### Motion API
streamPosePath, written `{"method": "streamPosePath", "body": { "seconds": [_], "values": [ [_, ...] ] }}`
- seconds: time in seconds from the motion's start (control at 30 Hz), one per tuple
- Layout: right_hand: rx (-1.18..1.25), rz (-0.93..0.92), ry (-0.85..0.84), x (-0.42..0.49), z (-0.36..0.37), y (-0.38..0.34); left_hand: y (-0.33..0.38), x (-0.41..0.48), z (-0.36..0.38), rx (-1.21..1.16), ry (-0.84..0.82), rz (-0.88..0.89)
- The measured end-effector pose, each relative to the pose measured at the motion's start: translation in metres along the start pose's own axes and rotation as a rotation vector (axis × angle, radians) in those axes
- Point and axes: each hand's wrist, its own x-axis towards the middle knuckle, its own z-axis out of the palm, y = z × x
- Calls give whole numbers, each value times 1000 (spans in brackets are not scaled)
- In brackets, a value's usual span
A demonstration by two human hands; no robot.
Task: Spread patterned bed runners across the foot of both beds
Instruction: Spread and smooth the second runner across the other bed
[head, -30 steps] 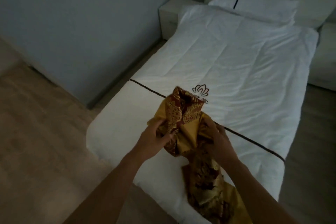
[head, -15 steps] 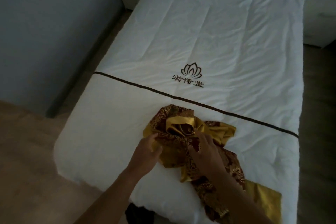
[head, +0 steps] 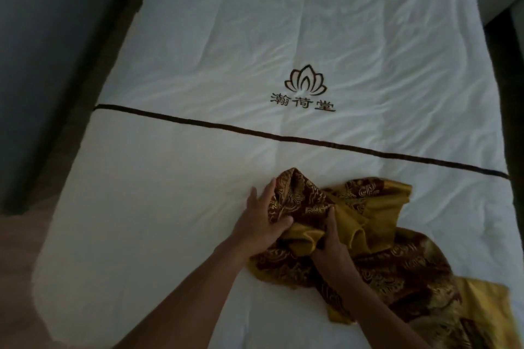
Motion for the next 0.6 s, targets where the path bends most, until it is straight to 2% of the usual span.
{"method": "streamPosePath", "body": {
  "seconds": [0.07,0.17,0.33,0.43,0.6],
  "values": [
    [-6,-2,-34,-7,-3,10,-14,-11,20,-14,-28,18],
    [4,-109,-52,-25,-13,17,-25,-40,35,-62,-8,58],
    [18,-250,-56,-48,-22,0,-17,-72,13,-33,92,136],
    [84,-350,-67,-51,-23,-40,-3,-82,-27,48,305,141],
    [97,-395,-97,-52,-19,-110,-3,-105,-103,130,806,78]
  ]
}}
